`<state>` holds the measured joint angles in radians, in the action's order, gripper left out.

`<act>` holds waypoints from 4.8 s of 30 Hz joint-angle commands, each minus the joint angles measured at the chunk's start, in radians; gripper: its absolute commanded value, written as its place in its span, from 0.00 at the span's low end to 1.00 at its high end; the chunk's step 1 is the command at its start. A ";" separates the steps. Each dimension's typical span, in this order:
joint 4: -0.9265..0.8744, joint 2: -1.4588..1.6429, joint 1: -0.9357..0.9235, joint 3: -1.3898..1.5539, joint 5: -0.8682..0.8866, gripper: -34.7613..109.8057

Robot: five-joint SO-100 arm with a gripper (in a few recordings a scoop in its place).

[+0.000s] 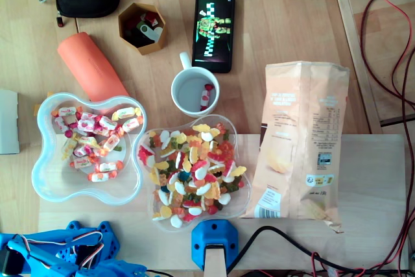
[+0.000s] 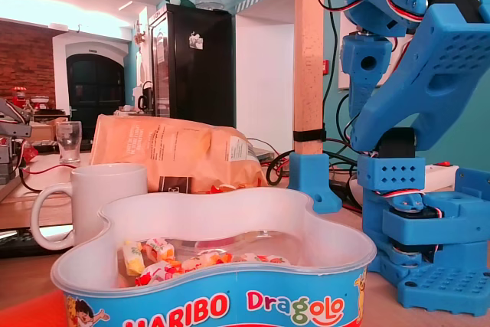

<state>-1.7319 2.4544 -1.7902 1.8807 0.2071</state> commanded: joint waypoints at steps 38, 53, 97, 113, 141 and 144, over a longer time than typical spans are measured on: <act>1.960 0.862 2.036 0.850 -0.288 0.35; 1.962 0.867 2.022 0.882 -0.285 0.35; 0.089 -0.166 1.931 -0.488 0.067 0.35; 0.109 -0.158 1.904 0.137 0.064 0.36; 0.669 -0.173 1.743 0.448 -0.459 0.35; 0.678 -0.170 1.743 0.483 -0.480 0.35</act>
<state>-1.0584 2.2611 -0.0291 2.3501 -0.2485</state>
